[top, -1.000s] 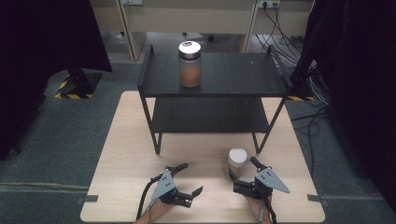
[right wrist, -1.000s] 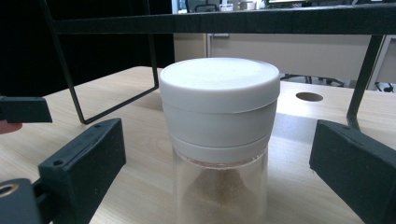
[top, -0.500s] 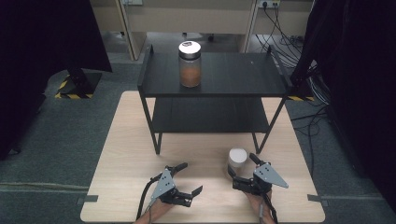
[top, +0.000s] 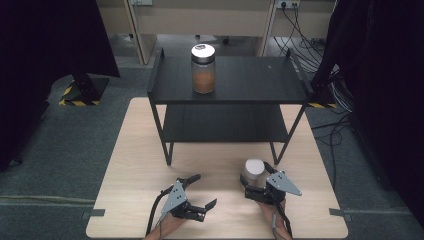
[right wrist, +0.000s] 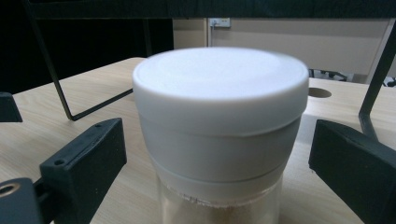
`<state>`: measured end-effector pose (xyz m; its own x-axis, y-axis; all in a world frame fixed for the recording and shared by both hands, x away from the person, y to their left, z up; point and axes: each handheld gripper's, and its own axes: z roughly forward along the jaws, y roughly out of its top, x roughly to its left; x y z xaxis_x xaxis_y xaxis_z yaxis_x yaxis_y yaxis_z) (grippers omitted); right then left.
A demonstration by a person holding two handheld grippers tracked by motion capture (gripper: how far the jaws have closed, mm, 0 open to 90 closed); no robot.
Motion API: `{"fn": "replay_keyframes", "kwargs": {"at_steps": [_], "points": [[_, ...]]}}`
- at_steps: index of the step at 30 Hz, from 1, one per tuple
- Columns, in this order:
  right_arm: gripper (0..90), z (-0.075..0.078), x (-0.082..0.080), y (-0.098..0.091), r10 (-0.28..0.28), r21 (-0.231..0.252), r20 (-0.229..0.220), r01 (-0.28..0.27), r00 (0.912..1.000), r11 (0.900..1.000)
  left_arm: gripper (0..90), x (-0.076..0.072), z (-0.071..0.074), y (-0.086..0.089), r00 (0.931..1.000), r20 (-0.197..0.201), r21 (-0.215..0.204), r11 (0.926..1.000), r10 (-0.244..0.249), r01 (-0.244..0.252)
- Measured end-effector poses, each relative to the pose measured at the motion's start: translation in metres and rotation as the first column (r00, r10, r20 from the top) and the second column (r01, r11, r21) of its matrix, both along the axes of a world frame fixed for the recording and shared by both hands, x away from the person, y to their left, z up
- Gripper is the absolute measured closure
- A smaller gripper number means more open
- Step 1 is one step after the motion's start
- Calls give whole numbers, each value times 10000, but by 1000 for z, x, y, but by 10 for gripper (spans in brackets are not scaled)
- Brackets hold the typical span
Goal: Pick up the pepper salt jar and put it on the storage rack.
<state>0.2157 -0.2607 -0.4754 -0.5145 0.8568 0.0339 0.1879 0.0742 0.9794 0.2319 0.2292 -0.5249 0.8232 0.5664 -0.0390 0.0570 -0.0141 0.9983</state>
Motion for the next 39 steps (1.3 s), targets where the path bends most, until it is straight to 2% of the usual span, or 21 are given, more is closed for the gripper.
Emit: {"fn": "replay_keyframes", "kwargs": {"at_steps": [12, 19, 25, 32, 39], "points": [[177, -8, 3, -2, 106, 72, 311, -108, 9995, 9999, 26, 0, 0, 0, 10000, 38, 55, 10000, -21, 20], [231, -7, 5, 0, 99, -110, 262, -96, 9996, 9999, 27, 0, 0, 0, 10000, 50, 61, 10000, -28, 27], [344, -8, 5, -2, 286, -225, 350, -278, 9990, 9994, 27, -1, 0, 0, 10000, 76, 76, 10000, -19, 18], [353, -5, 5, -1, 281, -424, 342, -267, 9990, 9987, 27, -1, 0, -1, 9999, 108, 90, 10000, -30, 29], [355, -1, 7, -4, 512, -565, 280, -495, 9983, 9972, 28, -1, 0, 0, 10000, 88, 79, 10000, -30, 29]]}}
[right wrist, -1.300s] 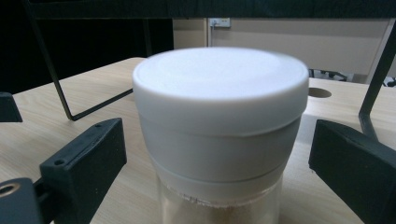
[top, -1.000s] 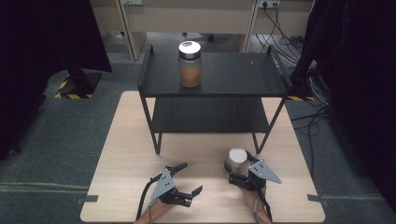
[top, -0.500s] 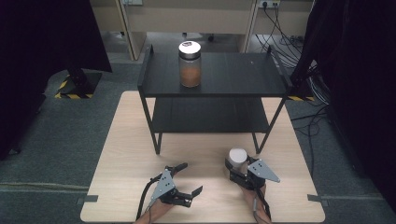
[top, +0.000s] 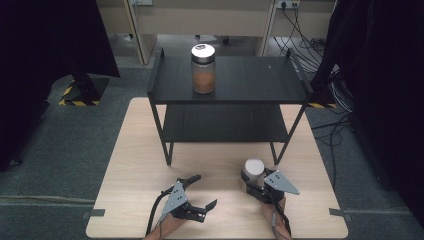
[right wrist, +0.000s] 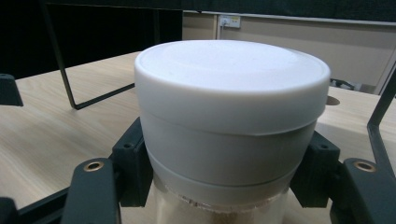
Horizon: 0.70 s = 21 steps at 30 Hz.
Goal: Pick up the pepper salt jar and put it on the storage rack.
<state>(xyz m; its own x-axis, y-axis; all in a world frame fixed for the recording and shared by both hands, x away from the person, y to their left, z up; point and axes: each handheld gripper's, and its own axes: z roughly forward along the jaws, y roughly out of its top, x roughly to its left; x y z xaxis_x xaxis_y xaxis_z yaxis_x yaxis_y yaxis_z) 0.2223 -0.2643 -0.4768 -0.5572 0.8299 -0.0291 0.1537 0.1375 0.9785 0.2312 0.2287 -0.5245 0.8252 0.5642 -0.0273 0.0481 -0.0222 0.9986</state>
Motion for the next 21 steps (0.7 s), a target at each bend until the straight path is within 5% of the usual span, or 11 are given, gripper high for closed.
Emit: {"fn": "replay_keyframes", "kwargs": {"at_steps": [9, 21], "points": [[355, 13, 2, -14, 1085, 123, 151, -1087, 9940, 9940, 29, 0, 0, 0, 9999, -98, -102, 9999, 121, -122], [355, 53, 7, -30, 2734, 76, -5, -2734, 9619, 9619, 28, 0, -1, 1, 9998, -137, -119, 9998, 127, -129]]}}
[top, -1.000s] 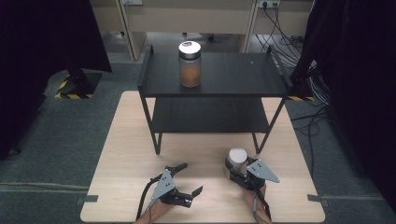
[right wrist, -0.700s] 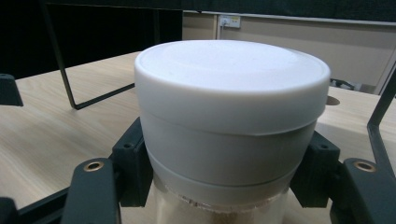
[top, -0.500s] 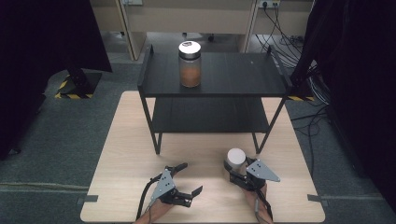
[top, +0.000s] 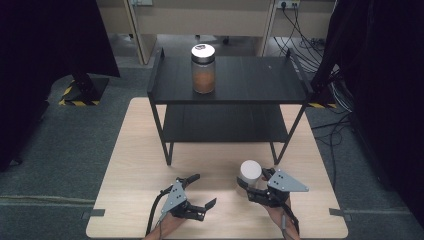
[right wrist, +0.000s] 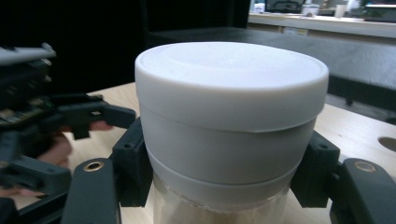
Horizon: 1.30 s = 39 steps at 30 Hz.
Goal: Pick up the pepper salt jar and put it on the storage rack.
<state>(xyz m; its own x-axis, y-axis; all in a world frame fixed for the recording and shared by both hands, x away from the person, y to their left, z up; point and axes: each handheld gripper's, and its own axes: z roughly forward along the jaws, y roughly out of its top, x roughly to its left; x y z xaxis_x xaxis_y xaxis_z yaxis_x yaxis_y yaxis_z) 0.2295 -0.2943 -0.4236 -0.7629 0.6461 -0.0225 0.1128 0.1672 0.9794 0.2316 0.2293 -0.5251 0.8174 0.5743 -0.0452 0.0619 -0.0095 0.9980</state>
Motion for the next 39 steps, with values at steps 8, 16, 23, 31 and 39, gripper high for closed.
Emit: {"fn": "replay_keyframes", "kwargs": {"at_steps": [8, 16, 23, 31, 39], "points": [[355, 46, 1, -8, 939, 76, -14, -939, 9956, 9956, 29, 0, 0, 0, 10000, -4, -2, 10000, 48, -48], [355, 85, -4, -4, 1475, -33, 155, -1474, 9889, 9891, 29, -1, 0, 0, 10000, 20, 25, 10000, 55, -55], [355, 109, -6, 0, 1628, 109, 409, -1634, 9858, 9865, 29, 0, 0, 0, 10000, 6, 19, 10000, 53, -53], [355, 141, -1, 8, 1898, 18, 556, -1902, 9803, 9818, 29, 0, 0, 0, 10000, -7, 22, 10000, 28, -28], [355, 176, 9, 19, 2210, -261, 701, -2197, 9728, 9752, 28, 0, 0, 0, 10000, -6, 6, 10000, 20, -20]]}}
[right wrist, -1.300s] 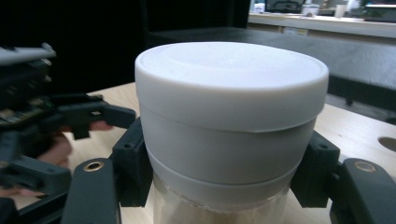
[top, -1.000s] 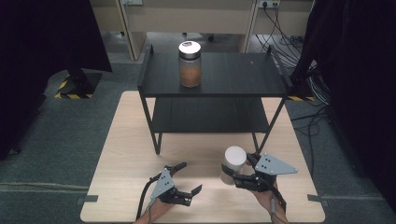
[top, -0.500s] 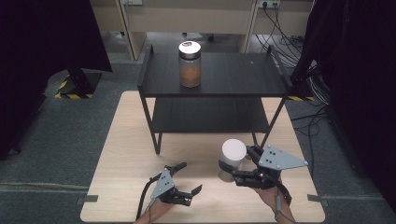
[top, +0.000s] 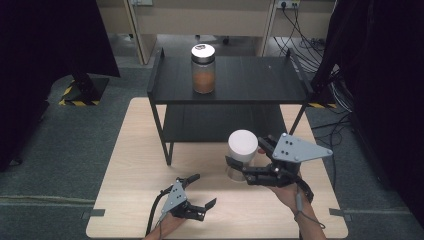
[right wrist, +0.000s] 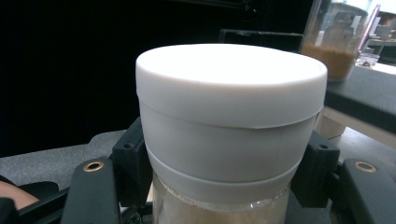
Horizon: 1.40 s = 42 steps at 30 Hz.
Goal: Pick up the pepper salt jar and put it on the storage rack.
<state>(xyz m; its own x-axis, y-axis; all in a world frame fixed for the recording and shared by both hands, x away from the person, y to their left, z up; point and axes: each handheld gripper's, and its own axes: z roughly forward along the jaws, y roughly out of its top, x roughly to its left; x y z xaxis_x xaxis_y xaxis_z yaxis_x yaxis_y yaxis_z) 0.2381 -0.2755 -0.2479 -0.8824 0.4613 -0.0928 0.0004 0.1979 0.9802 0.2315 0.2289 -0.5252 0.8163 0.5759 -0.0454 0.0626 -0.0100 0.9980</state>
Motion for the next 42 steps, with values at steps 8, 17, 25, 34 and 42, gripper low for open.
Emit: {"fn": "replay_keyframes", "kwargs": {"at_steps": [8, 17, 25, 34, 42], "points": [[355, 22, 11, 5, 429, 88, -62, -428, 9991, 9990, 28, 0, 0, 1, 10000, -69, -72, 10000, -30, 30], [355, 44, 22, 10, 574, 243, -52, -573, 9983, 9981, 26, 2, 0, 1, 9999, -105, -80, 9999, -105, 104], [355, 66, 32, 14, 321, 255, -13, -321, 9995, 9992, 26, 2, 0, 1, 9998, -116, -65, 9999, -155, 154], [355, 83, 45, 16, -65, 322, -87, 68, 9999, 9995, 26, 2, 0, 1, 9998, -106, -54, 9999, -164, 163], [355, 91, 55, 18, -622, 582, -123, 628, 9980, 9963, 26, 2, 0, 1, 9998, -113, -60, 9998, -171, 170]]}}
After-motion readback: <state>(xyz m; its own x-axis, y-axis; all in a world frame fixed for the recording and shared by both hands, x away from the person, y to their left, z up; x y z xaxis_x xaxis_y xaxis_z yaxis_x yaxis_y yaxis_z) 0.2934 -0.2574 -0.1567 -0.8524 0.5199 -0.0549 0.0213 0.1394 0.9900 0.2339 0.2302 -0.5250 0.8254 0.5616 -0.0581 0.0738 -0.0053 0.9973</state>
